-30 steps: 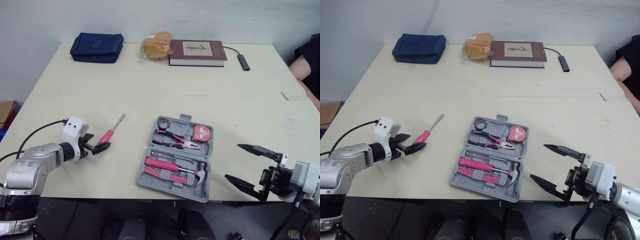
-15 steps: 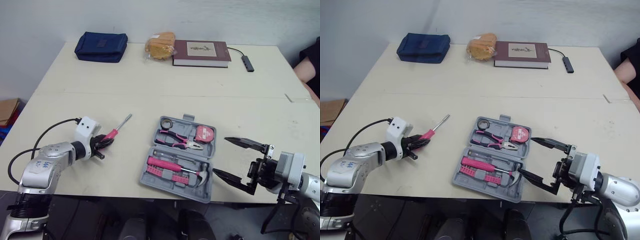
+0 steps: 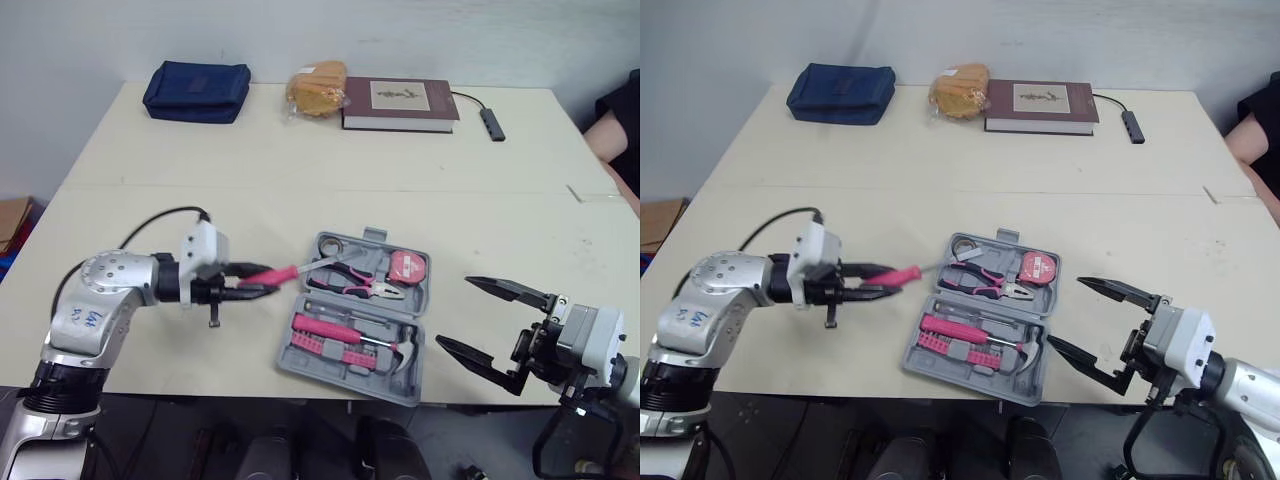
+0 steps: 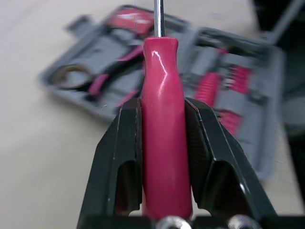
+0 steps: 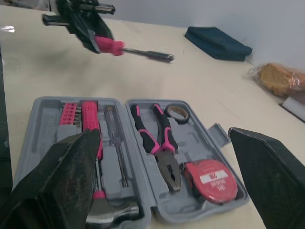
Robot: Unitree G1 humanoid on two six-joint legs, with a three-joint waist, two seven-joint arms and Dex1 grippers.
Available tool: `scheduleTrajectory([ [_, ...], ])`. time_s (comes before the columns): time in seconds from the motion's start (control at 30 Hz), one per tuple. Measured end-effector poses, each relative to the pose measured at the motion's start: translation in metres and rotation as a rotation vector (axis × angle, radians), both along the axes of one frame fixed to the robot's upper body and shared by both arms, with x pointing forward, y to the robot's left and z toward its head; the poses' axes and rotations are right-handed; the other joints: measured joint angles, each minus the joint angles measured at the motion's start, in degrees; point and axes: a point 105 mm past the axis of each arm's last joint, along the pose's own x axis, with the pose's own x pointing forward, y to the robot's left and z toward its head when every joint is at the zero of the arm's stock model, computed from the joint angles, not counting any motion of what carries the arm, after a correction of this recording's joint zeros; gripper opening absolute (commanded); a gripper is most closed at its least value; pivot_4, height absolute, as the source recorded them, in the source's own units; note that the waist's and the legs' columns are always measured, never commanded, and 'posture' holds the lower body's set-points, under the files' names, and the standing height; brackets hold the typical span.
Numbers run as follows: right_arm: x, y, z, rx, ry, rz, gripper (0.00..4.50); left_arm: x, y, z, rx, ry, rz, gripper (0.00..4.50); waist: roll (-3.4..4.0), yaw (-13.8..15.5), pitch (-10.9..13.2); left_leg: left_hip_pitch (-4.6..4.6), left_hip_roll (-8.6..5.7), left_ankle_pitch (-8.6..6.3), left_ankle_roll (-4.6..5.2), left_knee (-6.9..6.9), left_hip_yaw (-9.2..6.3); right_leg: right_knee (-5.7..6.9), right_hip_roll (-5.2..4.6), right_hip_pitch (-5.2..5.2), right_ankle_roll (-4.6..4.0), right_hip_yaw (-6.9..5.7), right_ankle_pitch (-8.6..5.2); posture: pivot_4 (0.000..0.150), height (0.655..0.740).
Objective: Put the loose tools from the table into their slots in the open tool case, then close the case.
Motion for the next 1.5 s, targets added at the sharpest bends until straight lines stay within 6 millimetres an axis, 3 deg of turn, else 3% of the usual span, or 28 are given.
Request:
scheduleTrajectory([
  [0.13, -0.01, -0.001, 0.0, -0.001, 0.028, -0.039, 4.5, -0.021, -0.025, -0.011, 0.125, 0.002, -0.239, 0.55, 0.0, 0.0, 0.0, 0.02, -0.13, 0.08, 0.11, 0.05, -0.02, 0.02, -0.08, 0.06, 0.13, 0.12, 0.07, 0.15, 0.74],
  [0.27, -0.016, 0.002, 0.001, -0.002, 0.042, -0.059, 4.5, -0.025, -0.041, -0.03, 0.226, 0.026, -0.292, 0.55, 0.0, -0.1, 0.0, -0.01, -0.12, 0.08, 0.13, 0.05, -0.03, 0.02, -0.05, 0.04, 0.14, 0.15, 0.08, 0.15, 0.74],
  [0.4, -0.022, 0.006, 0.001, 0.004, 0.066, -0.084, 4.5, -0.023, -0.054, -0.037, 0.284, 0.027, -0.266, 0.55, 0.0, 0.0, 0.0, -0.04, -0.12, 0.09, 0.14, 0.05, -0.09, 0.0, -0.05, 0.05, 0.14, 0.13, 0.08, 0.15, 0.74],
  [1.2, -0.036, -0.003, -0.012, 0.009, 0.078, -0.121, 4.5, -0.019, -0.061, -0.051, 0.369, 0.026, -0.239, 0.55, 0.0, 0.0, 0.0, -0.04, -0.15, 0.12, 0.2, 0.06, -0.13, 0.03, -0.11, 0.05, 0.14, 0.13, 0.08, 0.15, 0.74],
  [1.27, -0.036, -0.004, -0.013, 0.006, 0.071, -0.122, 4.5, -0.02, -0.061, -0.051, 0.369, 0.037, -0.242, 1.6, 0.0, 0.0, 0.0, -0.03, -0.15, 0.12, 0.2, 0.06, -0.13, 0.03, -0.11, 0.05, 0.14, 0.13, 0.08, 0.15, 0.74],
  [1.33, -0.036, -0.007, -0.015, 0.007, 0.071, -0.129, 4.5, -0.021, -0.063, -0.05, 0.354, 0.039, -0.254, 2.19, 0.0, 0.0, 0.0, -0.04, -0.15, 0.12, 0.2, 0.06, -0.13, 0.04, -0.12, 0.05, 0.14, 0.13, 0.08, 0.15, 0.74],
  [1.37, -0.037, -0.007, -0.016, 0.002, 0.071, -0.128, 4.5, -0.022, -0.064, -0.049, 0.34, 0.043, -0.262, 2.76, 0.0, 0.0, 0.0, -0.04, -0.15, 0.12, 0.21, 0.06, -0.13, 0.04, -0.13, 0.05, 0.14, 0.13, 0.08, 0.15, 0.74],
  [1.5, -0.038, -0.01, -0.018, 0.0, 0.064, -0.124, 4.5, -0.022, -0.065, -0.043, 0.307, 0.028, -0.281, 2.76, 0.0, 0.0, 0.0, -0.03, -0.15, 0.13, 0.2, 0.07, -0.13, 0.04, -0.13, 0.05, 0.14, 0.13, 0.08, 0.15, 0.74],
])
